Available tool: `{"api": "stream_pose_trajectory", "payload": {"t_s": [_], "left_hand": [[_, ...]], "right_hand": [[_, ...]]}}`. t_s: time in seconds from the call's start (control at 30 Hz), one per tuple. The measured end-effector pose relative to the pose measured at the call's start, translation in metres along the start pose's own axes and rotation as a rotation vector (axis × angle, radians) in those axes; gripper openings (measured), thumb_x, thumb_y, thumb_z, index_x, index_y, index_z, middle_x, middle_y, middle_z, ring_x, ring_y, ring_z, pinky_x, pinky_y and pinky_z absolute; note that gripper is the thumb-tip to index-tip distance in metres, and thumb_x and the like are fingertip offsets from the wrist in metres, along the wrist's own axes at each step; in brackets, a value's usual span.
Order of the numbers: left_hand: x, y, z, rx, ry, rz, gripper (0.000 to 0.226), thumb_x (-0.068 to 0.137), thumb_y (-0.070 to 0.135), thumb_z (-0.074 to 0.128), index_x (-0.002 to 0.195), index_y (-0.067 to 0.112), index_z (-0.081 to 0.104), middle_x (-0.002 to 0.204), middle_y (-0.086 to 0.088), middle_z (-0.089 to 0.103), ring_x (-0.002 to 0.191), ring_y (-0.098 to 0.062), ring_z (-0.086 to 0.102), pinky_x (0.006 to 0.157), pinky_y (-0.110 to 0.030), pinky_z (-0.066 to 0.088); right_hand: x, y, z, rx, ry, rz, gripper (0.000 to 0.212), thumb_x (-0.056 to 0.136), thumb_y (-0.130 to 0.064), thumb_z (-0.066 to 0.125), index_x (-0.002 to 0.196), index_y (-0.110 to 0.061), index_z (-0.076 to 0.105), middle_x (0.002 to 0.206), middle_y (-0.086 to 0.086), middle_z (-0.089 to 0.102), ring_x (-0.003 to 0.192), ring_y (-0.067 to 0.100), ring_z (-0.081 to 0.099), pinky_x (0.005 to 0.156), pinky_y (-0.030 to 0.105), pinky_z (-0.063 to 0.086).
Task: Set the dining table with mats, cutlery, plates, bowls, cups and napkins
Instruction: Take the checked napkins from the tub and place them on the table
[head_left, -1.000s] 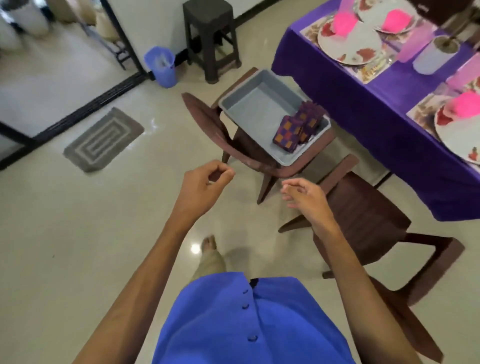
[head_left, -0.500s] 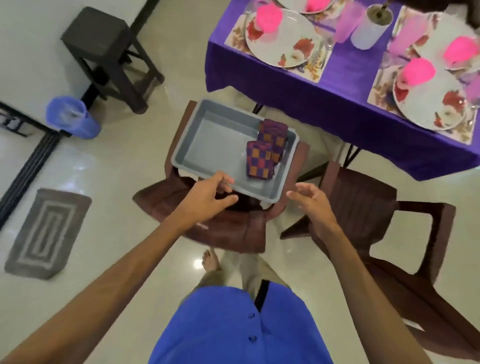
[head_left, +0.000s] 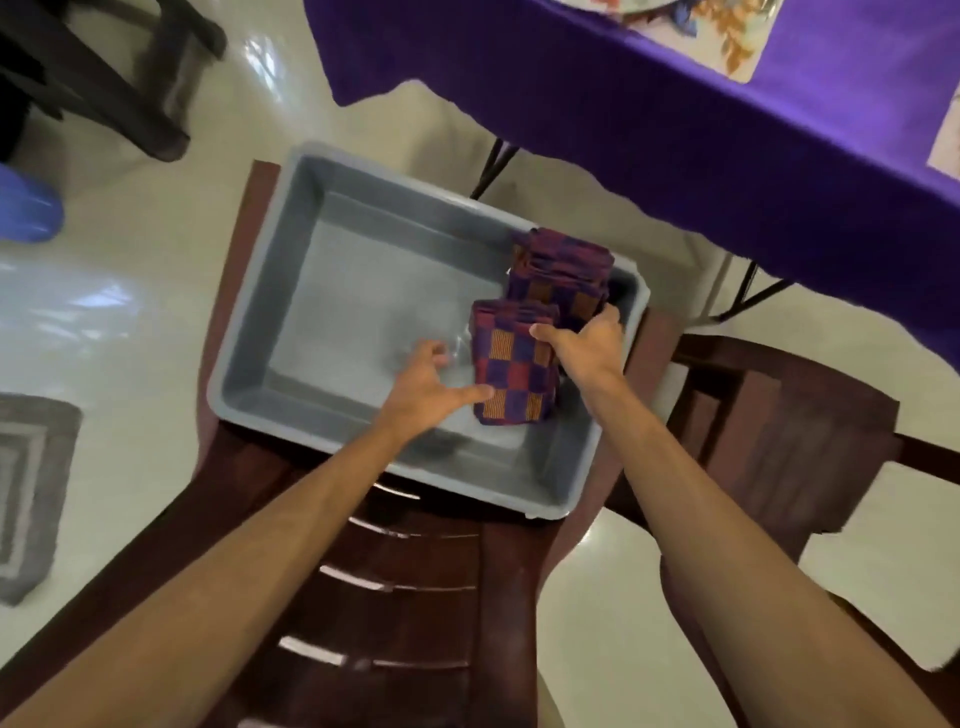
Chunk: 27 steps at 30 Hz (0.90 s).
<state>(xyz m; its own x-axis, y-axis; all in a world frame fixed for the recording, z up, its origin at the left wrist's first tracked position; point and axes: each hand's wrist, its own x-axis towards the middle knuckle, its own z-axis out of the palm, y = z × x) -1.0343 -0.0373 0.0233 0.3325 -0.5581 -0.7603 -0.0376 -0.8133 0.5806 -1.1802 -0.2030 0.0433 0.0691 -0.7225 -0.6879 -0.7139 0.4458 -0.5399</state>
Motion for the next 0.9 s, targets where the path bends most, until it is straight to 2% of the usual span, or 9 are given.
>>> {"api": "stream_pose_trajectory", "payload": {"t_s": [0.07, 0.13, 0.23, 0.37, 0.5, 0.6, 0.67, 0.77, 0.9], "left_hand": [[0.016, 0.006, 0.017, -0.161, -0.026, -0.040, 0.094, 0.073, 0.032, 0.095, 0.148, 0.015, 0.039, 0.132, 0.001, 0.060, 0.111, -0.013, 0.062, 0.093, -0.027, 0.055], [0.030, 0.010, 0.034, -0.296, -0.035, -0.054, 0.082, 0.074, 0.023, 0.095, 0.139, 0.018, 0.045, 0.129, 0.000, 0.066, 0.104, -0.008, 0.068, 0.086, -0.022, 0.058], [0.044, 0.013, 0.047, -0.402, -0.070, -0.068, 0.077, 0.075, 0.024, 0.094, 0.136, 0.021, 0.048, 0.124, 0.002, 0.071, 0.111, -0.013, 0.070, 0.101, -0.037, 0.057], [0.038, 0.015, 0.042, -0.447, -0.067, -0.075, 0.059, 0.088, 0.019, 0.084, 0.139, 0.019, 0.055, 0.124, 0.002, 0.073, 0.116, -0.015, 0.069, 0.097, -0.029, 0.057], [-0.004, 0.026, 0.017, -0.488, -0.158, -0.017, 0.043, 0.096, 0.018, 0.075, 0.136, 0.021, 0.058, 0.125, 0.002, 0.074, 0.116, -0.012, 0.070, 0.097, -0.030, 0.059], [-0.046, 0.038, -0.009, -0.536, -0.162, 0.025, 0.037, 0.099, 0.023, 0.071, 0.135, 0.023, 0.062, 0.126, 0.000, 0.075, 0.117, -0.016, 0.071, 0.099, -0.036, 0.058], [-0.079, 0.050, -0.033, -0.663, -0.118, -0.017, 0.036, 0.099, 0.028, 0.068, 0.134, 0.018, 0.065, 0.127, -0.009, 0.074, 0.113, -0.022, 0.072, 0.093, -0.036, 0.060], [-0.134, 0.068, -0.074, -0.825, -0.105, -0.094, 0.038, 0.099, 0.045, 0.061, 0.118, 0.016, 0.079, 0.122, -0.014, 0.076, 0.099, -0.022, 0.077, 0.080, -0.036, 0.064], [-0.205, 0.081, -0.111, -1.011, -0.135, -0.075, 0.064, 0.110, 0.047, 0.039, 0.076, 0.019, 0.086, 0.076, -0.006, 0.079, 0.058, -0.014, 0.074, 0.050, -0.027, 0.060]], "right_hand": [[0.008, 0.001, 0.009, 0.047, 0.032, 0.007, 0.117, 0.060, -0.041, 0.096, 0.149, -0.006, 0.028, 0.138, 0.003, 0.056, 0.126, 0.022, 0.056, 0.109, 0.042, 0.050], [0.015, 0.002, 0.015, 0.091, 0.050, 0.008, 0.107, 0.068, -0.033, 0.096, 0.149, -0.009, 0.030, 0.126, -0.006, 0.057, 0.114, 0.012, 0.057, 0.104, 0.033, 0.049], [0.016, 0.002, 0.018, 0.187, 0.018, -0.012, 0.078, 0.076, -0.041, 0.089, 0.139, -0.024, 0.046, 0.117, -0.013, 0.063, 0.103, 0.006, 0.062, 0.097, 0.029, 0.050], [0.008, -0.003, 0.007, 0.249, -0.089, -0.014, 0.040, 0.082, -0.044, 0.083, 0.118, -0.032, 0.073, 0.105, -0.010, 0.078, 0.098, 0.009, 0.073, 0.095, 0.036, 0.059], [-0.022, -0.015, -0.016, 0.386, -0.185, -0.045, 0.022, 0.092, -0.032, 0.075, 0.113, -0.027, 0.076, 0.105, -0.004, 0.080, 0.098, 0.012, 0.076, 0.091, 0.034, 0.059], [-0.052, -0.026, -0.036, 0.549, -0.163, -0.004, 0.023, 0.095, -0.026, 0.072, 0.118, -0.024, 0.072, 0.108, -0.002, 0.079, 0.103, 0.015, 0.075, 0.099, 0.038, 0.056], [-0.075, -0.032, -0.052, 0.603, -0.142, -0.025, 0.031, 0.096, -0.024, 0.072, 0.126, -0.018, 0.068, 0.117, 0.003, 0.077, 0.111, 0.022, 0.073, 0.106, 0.046, 0.053], [-0.128, -0.045, -0.077, 0.639, -0.198, -0.098, 0.037, 0.099, -0.024, 0.068, 0.134, -0.015, 0.064, 0.125, 0.007, 0.074, 0.119, 0.027, 0.069, 0.103, 0.046, 0.053], [-0.226, -0.066, -0.110, 0.789, -0.370, -0.100, 0.044, 0.102, -0.025, 0.061, 0.144, -0.011, 0.056, 0.140, 0.016, 0.064, 0.130, 0.034, 0.061, 0.104, 0.048, 0.054]]}}
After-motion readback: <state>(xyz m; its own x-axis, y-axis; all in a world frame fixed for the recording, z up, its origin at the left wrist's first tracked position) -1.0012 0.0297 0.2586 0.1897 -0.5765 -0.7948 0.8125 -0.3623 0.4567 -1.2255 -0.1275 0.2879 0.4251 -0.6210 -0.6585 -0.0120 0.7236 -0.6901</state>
